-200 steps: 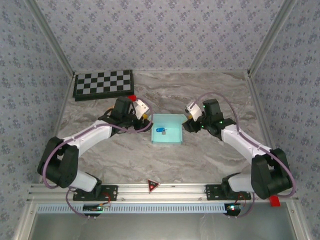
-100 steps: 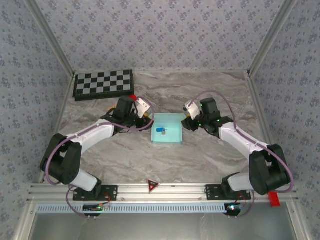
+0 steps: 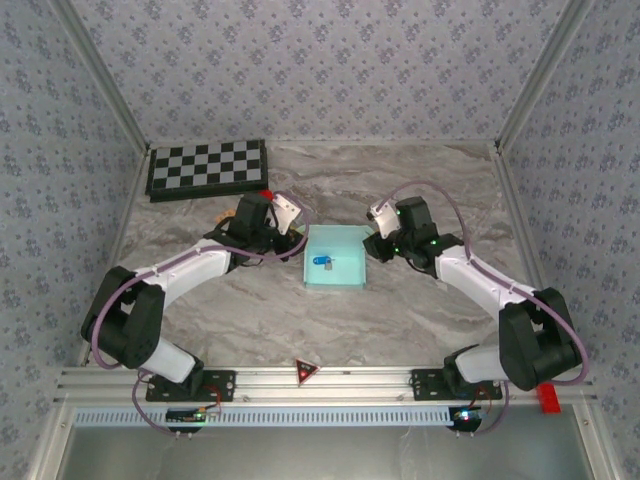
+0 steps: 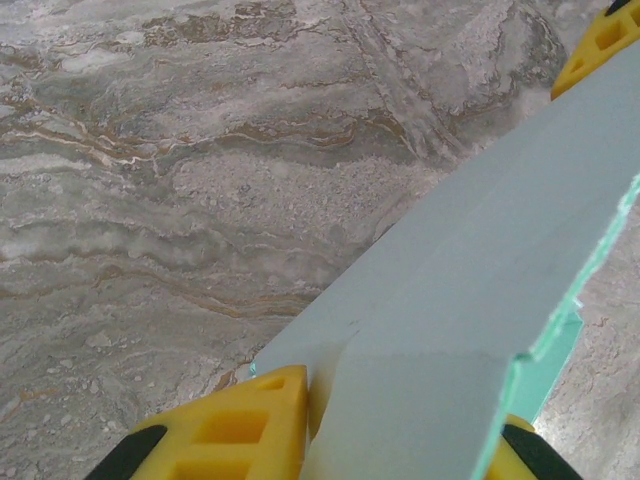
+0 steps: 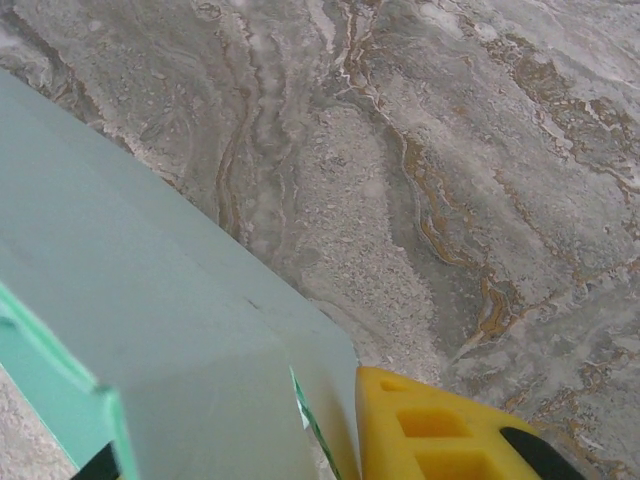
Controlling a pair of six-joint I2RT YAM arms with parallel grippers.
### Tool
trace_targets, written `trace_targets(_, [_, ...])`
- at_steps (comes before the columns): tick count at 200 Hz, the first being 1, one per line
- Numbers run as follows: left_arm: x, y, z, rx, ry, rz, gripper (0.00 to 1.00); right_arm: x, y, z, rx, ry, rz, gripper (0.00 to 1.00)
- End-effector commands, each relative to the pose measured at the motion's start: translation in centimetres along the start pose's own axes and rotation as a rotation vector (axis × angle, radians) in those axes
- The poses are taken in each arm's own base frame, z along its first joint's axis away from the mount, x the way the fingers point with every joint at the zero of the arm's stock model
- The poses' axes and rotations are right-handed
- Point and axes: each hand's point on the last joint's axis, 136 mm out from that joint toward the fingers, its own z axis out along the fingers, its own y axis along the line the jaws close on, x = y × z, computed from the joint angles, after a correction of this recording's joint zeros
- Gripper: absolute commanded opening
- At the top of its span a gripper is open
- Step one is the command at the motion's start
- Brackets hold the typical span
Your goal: Fold the paper box
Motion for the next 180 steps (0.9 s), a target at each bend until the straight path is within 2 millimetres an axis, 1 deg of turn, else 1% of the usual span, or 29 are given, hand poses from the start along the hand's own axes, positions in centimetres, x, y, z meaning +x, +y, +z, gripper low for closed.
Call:
trace_targets(1, [-0.4,-0.2,0.1,-0.009,0.001,-0.04,0.19,-1.1,-0.6,-0.3,0.063,-0.022,0.044,0.22])
trace_targets(72, [-0.5,0.1,0.1,-0.066,-0.02,-0.104,0.2,-1.0,-1.0,-0.3,0.164,-0.05,0.149,0.21])
trace_targets(91, [-0.8,0.0,0.3,-0.065,-0.032,-0.119,0.21,-1.0,-1.2,-0.3,0.187,-0.063,0.195,0.19])
trace_targets(106, [-1.0,0.1,0.3,-0.076,-0.045,-0.129,0.21,-1.2,-1.0,-0.3,0.186,-0.075,0.217,0.17])
trace_targets(123, [-1.2,0.1,0.4,-0.081,-0.052,-0.137,0.23,-1.5,-0.5,-0.4,0.184,-0.091,0.224,0.17])
trace_targets(180, [-1.6,1.0,0.6,-0.127,-0.069,-0.216,0.23,-1.4,-0.1,-0.1,0.219,-0.13,0.276,0.15])
